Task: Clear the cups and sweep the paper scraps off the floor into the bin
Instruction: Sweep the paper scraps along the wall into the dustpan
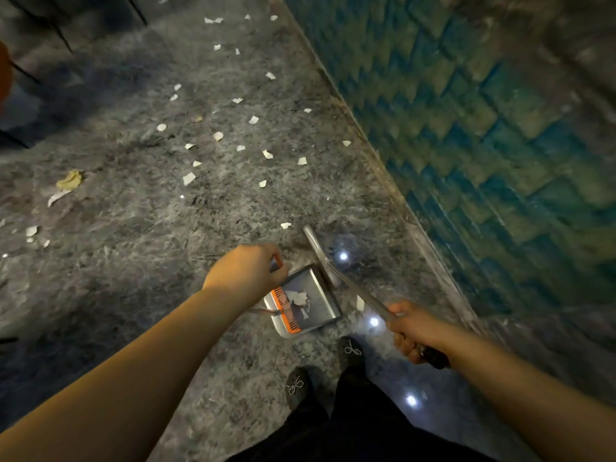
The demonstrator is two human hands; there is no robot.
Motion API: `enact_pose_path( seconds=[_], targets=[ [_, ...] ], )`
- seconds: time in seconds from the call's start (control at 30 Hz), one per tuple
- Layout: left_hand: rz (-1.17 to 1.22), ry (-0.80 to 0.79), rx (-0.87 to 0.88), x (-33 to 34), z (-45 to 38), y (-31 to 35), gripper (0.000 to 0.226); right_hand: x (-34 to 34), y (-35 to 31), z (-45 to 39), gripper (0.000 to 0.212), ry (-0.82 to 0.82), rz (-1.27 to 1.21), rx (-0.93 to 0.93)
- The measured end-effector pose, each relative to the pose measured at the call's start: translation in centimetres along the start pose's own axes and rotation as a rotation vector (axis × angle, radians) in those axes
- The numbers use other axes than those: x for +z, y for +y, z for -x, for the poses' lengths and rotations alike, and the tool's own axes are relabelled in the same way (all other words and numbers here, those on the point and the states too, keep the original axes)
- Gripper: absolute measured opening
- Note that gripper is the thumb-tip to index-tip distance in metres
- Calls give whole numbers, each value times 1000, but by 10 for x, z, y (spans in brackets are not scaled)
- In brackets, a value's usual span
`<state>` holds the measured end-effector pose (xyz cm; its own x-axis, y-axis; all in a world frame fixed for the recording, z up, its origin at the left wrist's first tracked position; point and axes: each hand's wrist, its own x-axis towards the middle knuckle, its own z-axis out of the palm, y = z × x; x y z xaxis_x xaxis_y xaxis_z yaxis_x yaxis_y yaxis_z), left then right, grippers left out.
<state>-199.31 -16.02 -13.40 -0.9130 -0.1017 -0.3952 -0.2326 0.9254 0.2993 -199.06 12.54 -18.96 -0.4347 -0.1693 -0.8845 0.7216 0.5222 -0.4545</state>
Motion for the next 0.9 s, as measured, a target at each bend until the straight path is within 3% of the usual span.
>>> enact_pose_path(
  seconds=[0.2, 0.43, 0.9],
  targets=[
    [-121, -54, 170, 9, -31, 43, 23, -32, 34, 10, 20, 137, -153, 8],
    [-159, -41, 212, 17, -59, 74, 22, -48, 58, -9, 15, 249, -211, 87],
    [-158, 40, 204, 16, -63, 68, 25, -11, 47, -15, 14, 50, -454, 117]
  ],
)
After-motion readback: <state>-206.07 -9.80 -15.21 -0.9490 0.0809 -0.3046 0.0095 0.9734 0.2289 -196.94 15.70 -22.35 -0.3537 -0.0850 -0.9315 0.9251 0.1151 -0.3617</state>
